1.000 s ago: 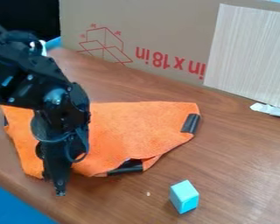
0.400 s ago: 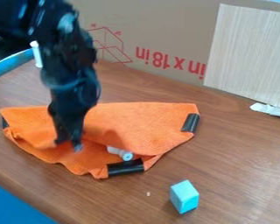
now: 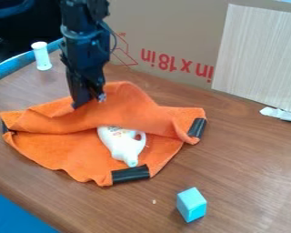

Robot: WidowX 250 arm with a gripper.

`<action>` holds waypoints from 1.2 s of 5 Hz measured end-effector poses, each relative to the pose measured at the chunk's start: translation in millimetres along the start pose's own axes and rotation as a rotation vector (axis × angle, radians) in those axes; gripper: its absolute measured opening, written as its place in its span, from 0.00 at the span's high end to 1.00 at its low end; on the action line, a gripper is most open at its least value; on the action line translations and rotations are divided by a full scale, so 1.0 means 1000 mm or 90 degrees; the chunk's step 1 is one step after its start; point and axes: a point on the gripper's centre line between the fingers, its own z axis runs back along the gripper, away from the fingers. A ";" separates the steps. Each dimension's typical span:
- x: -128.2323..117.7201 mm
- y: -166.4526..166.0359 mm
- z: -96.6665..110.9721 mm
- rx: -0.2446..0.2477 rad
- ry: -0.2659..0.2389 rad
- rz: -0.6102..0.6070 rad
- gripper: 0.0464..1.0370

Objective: Unfold the cloth from the bottom up

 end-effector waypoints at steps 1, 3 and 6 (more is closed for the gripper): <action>0.013 0.029 -0.009 -0.009 0.020 0.061 0.99; 0.030 0.067 -0.019 -0.016 0.039 0.139 0.99; 0.048 0.128 -0.044 -0.011 0.073 0.268 0.99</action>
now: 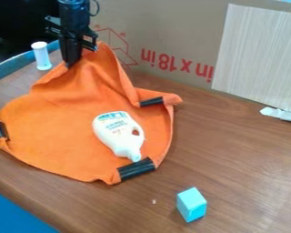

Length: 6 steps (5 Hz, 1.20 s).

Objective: Unfold the cloth from the bottom up

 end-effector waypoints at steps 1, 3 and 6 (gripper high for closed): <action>0.008 0.010 -0.010 0.005 0.018 0.024 0.99; 0.017 0.016 -0.012 0.013 0.024 0.024 0.98; 0.013 0.022 -0.016 -0.002 0.023 0.021 0.28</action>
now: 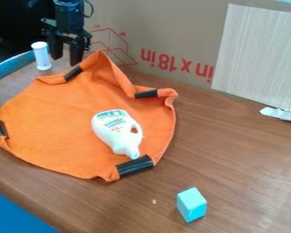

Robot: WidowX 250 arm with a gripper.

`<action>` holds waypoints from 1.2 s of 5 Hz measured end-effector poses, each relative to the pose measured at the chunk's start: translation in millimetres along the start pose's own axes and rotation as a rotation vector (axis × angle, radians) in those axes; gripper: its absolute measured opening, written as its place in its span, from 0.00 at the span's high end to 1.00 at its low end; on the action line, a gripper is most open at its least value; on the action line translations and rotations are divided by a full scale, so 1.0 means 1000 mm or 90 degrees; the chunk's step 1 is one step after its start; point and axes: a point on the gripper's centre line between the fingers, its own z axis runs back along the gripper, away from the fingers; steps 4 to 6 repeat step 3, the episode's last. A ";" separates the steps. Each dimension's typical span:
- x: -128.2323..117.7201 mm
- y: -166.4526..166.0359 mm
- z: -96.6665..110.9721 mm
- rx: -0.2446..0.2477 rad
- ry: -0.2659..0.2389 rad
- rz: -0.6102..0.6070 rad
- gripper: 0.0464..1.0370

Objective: Unfold the cloth from the bottom up

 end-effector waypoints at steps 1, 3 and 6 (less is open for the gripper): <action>-0.003 0.005 -0.002 -0.003 0.002 0.013 0.05; -0.040 -0.009 0.033 -0.046 -0.027 -0.006 0.04; -0.040 -0.009 0.033 -0.046 -0.027 -0.006 0.04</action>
